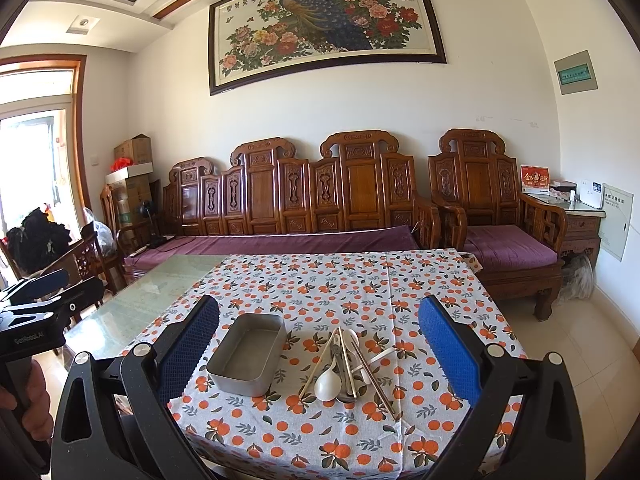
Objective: Organize utensils
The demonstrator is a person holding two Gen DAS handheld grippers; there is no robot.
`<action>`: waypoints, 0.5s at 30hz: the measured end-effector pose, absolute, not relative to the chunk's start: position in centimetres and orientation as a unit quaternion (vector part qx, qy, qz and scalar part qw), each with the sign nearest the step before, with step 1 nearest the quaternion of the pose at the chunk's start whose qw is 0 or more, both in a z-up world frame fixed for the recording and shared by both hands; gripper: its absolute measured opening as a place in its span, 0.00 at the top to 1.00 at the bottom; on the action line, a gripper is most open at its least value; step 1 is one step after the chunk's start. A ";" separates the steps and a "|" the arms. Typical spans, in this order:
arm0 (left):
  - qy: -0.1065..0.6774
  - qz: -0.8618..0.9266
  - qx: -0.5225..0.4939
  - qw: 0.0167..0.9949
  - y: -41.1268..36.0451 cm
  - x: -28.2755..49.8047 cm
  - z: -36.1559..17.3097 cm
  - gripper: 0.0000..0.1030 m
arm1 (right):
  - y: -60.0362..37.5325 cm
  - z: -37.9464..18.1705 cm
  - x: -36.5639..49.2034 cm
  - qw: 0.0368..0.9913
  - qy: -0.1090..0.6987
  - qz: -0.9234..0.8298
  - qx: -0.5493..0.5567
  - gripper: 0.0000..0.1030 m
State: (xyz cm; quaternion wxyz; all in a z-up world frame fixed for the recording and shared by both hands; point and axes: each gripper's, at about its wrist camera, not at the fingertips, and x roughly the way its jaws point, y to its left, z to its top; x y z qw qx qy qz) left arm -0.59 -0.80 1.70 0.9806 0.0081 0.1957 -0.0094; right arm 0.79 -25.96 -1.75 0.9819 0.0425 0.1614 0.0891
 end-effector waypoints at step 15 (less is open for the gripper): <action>0.197 -0.012 0.008 0.980 -1.3 -0.4 1.8 0.06 | -26.0 -1.9 0.7 0.982 0.162 0.089 0.043 0.02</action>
